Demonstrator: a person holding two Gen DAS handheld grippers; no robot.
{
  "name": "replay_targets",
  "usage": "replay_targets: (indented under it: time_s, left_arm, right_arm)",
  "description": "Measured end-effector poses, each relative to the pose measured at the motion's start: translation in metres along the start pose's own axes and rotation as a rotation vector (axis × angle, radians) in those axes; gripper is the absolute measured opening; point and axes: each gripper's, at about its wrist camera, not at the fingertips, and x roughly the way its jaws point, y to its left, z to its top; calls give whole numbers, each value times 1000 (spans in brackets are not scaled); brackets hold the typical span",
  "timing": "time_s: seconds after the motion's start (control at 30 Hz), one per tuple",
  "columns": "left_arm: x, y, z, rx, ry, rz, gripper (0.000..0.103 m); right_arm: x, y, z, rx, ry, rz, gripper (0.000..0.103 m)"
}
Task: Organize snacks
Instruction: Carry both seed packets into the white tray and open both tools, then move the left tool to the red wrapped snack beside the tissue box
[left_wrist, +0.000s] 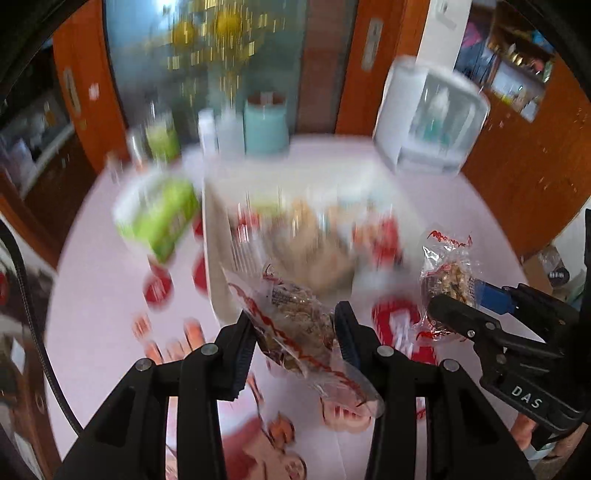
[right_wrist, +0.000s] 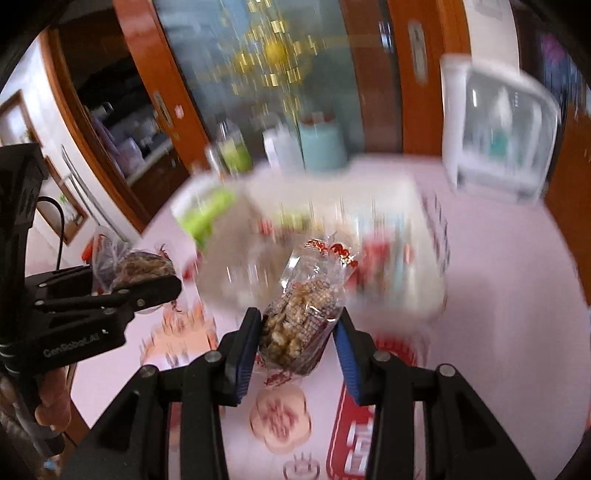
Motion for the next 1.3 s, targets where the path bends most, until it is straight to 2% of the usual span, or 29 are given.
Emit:
replay_targets:
  time_s: [0.13,0.23,0.27,0.3,0.33,0.37,0.47,0.53,0.63,0.67,0.8,0.93,1.2,1.3]
  left_arm:
    - [-27,3,54,41,-121,52,41]
    - [-31,6,82,52,-166,93,41]
    - [-28,6,92,55,-176,98,48]
    - [-26,7,100,56,-181,100,67]
    - [-21,9,107,50,-187,111,78]
    - [-18,9,109,43,-192,133,84]
    - [0,13,119,44,-155,148,92]
    - [14,20,119,16,-111,153,93]
    - [21,25,112,-5,-99,142,95]
    - [23,26,109,-6,-95,141,102]
    - [18,30,104,-20,-95,157,103]
    - [4,33,103,-34,-112,135,103]
    - [-51,32,97,-27,-157,96,103]
    - [-65,34,86,-21,-158,111,103]
  right_arm:
    - [-27,14,58,-57,-119,-37,41]
    - [-27,22,90,-84,-172,-86,41]
    - [-23,23,100,-86,-181,-105,41]
    - [-16,23,109,-90,-175,-119,42]
    - [-6,22,116,-92,-157,-126,46]
    - [1,21,121,-89,-145,-135,50]
    - [18,9,129,-65,-123,-218,68]
    - [25,1,129,-38,-103,-219,75]
    - [26,-4,124,-19,-91,-191,77]
    - [26,-3,121,-26,-90,-197,77]
    - [24,-1,114,-34,-89,-201,77]
    - [13,5,112,-31,-105,-192,77]
    - [-19,21,103,-41,-140,-150,77]
    - [-27,29,93,-56,-139,-125,77]
